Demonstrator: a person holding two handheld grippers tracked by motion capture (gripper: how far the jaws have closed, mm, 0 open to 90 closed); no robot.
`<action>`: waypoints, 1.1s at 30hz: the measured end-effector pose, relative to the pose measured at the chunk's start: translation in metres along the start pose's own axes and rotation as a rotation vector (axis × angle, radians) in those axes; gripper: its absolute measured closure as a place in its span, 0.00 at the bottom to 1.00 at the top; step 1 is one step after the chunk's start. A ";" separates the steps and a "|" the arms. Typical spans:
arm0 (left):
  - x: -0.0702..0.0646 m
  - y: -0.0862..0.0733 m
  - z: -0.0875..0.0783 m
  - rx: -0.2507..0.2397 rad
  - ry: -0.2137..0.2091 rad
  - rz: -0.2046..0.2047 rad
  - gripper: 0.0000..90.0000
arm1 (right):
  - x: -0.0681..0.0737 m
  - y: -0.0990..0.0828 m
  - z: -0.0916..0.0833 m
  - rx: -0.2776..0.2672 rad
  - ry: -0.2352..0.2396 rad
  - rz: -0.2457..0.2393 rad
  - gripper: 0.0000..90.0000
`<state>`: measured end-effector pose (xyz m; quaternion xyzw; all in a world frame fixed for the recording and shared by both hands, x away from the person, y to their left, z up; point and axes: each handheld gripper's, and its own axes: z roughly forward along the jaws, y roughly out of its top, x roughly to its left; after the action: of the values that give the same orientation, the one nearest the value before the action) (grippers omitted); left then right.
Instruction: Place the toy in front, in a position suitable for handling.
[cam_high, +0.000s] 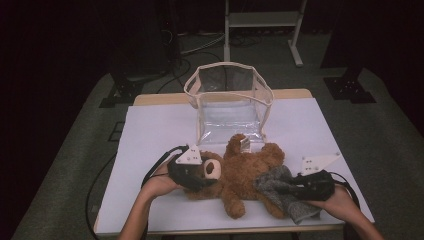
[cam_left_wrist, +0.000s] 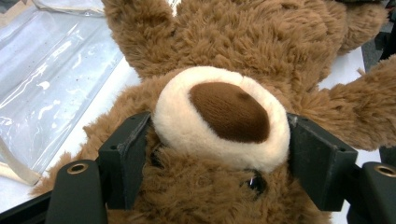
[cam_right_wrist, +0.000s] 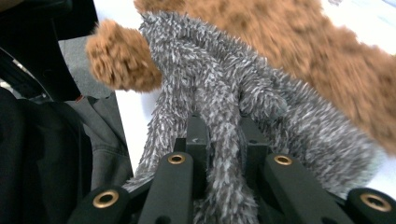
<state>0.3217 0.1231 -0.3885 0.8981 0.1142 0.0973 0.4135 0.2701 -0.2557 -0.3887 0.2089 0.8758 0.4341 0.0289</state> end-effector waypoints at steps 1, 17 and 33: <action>0.000 0.000 0.000 0.000 0.000 0.000 0.29 | 0.000 -0.005 -0.003 -0.001 -0.004 0.014 0.87; 0.001 -0.001 0.001 -0.002 0.002 -0.012 0.29 | -0.012 0.024 0.003 -0.037 -0.016 -0.019 0.87; 0.002 -0.001 0.001 -0.005 0.000 -0.018 0.29 | -0.016 -0.029 -0.019 -0.053 -0.037 0.127 0.86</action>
<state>0.3241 0.1232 -0.3898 0.8960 0.1219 0.0937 0.4166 0.2702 -0.2920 -0.4010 0.2709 0.8484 0.4542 0.0230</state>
